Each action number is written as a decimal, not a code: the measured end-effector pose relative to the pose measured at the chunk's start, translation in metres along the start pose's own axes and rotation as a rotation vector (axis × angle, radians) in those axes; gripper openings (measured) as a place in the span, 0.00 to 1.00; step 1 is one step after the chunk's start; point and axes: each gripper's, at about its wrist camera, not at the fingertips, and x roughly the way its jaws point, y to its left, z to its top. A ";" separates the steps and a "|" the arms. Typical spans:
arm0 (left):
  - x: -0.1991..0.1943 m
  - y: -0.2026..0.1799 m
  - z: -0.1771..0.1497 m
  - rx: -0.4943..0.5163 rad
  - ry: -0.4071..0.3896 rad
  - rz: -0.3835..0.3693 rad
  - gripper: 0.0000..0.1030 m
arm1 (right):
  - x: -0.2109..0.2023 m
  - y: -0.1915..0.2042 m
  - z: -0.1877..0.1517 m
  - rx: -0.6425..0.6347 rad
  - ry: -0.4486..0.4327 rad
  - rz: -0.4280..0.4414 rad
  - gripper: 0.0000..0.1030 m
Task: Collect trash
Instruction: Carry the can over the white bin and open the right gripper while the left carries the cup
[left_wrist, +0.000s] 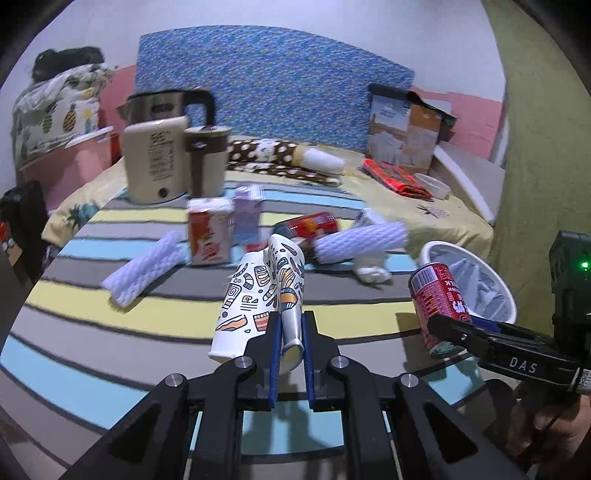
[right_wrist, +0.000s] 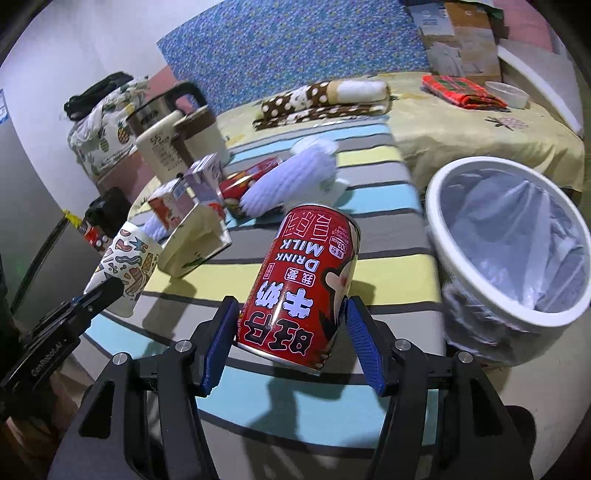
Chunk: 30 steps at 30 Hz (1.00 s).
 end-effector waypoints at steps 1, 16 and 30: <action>0.001 -0.005 0.002 0.007 0.000 -0.013 0.10 | -0.003 -0.004 0.001 0.006 -0.008 -0.006 0.59; 0.055 -0.120 0.033 0.163 0.034 -0.252 0.10 | -0.030 -0.084 0.008 0.122 -0.079 -0.167 0.59; 0.113 -0.206 0.047 0.268 0.084 -0.439 0.11 | -0.034 -0.136 0.014 0.173 -0.077 -0.287 0.59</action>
